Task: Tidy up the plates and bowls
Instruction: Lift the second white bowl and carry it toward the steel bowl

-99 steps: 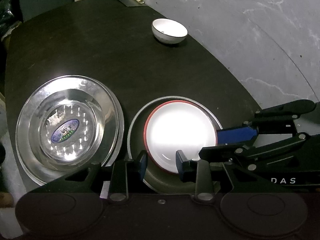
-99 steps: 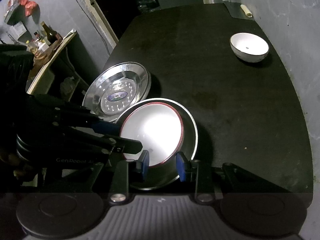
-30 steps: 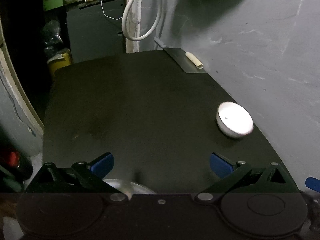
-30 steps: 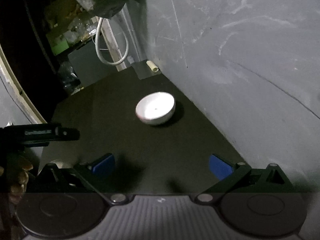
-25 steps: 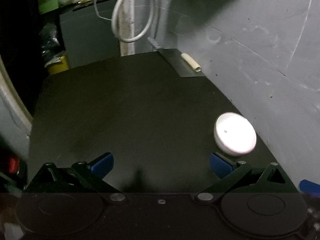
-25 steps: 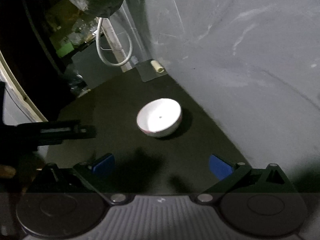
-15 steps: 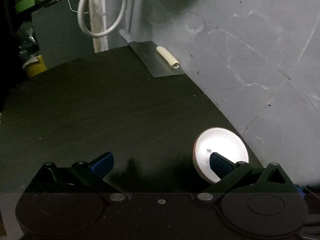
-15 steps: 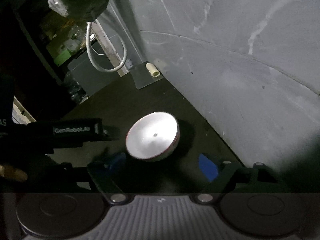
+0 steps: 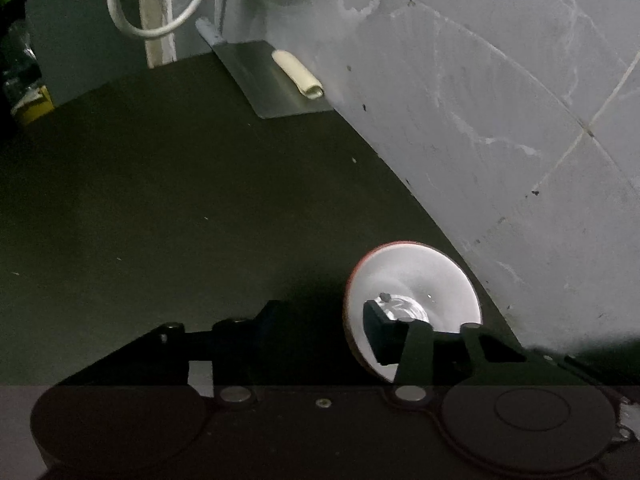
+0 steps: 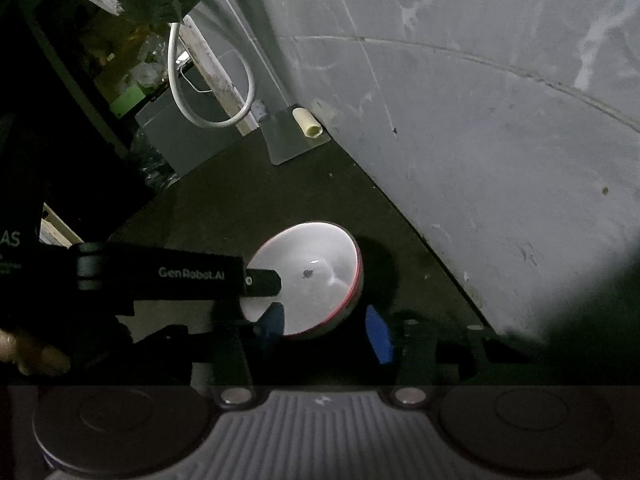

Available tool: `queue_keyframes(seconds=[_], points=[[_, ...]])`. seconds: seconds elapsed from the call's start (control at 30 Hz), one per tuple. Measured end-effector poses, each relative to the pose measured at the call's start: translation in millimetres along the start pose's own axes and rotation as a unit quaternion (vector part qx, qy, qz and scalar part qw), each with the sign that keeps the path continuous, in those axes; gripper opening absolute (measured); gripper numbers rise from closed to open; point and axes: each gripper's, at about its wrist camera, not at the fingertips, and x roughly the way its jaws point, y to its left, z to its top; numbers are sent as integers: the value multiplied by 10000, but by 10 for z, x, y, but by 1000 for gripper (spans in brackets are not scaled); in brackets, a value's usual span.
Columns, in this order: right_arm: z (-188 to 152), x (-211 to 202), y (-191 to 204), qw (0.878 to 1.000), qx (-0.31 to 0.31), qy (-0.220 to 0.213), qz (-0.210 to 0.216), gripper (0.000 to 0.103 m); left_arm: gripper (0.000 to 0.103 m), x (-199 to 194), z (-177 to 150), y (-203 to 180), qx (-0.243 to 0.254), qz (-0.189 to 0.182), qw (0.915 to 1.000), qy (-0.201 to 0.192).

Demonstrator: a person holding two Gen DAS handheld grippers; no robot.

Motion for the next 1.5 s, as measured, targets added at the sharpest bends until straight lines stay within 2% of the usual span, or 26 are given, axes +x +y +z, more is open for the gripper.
queue_keyframes(seconds=[0.1,0.17,0.23,0.37,0.77,1.17,1.5], points=[[17,35,0,10000,-4,37,29,40,40,34,18,-23,-37,-103,9999,72],[20,43,5,10000,-10,53,47,38,24,48,14,-33,-42,-187,9997,117],[14,45,7,10000,-33,53,29,35,14,50,6,-35,-65,-300,9994,131],[-11,13,-9,9999,-24,93,35,31,14,7,-44,-52,-8,-302,9995,94],[-231,-341,229,9995,-214,-158,176,31,14,-405,-315,74,-17,-456,9986,-254],[-625,-912,622,9980,-325,-503,202,31,14,-1037,-795,218,69,-638,9963,-567],[-1073,-1363,815,9972,-327,-626,261,31,14,-1452,-1261,240,236,-781,9947,-633]])
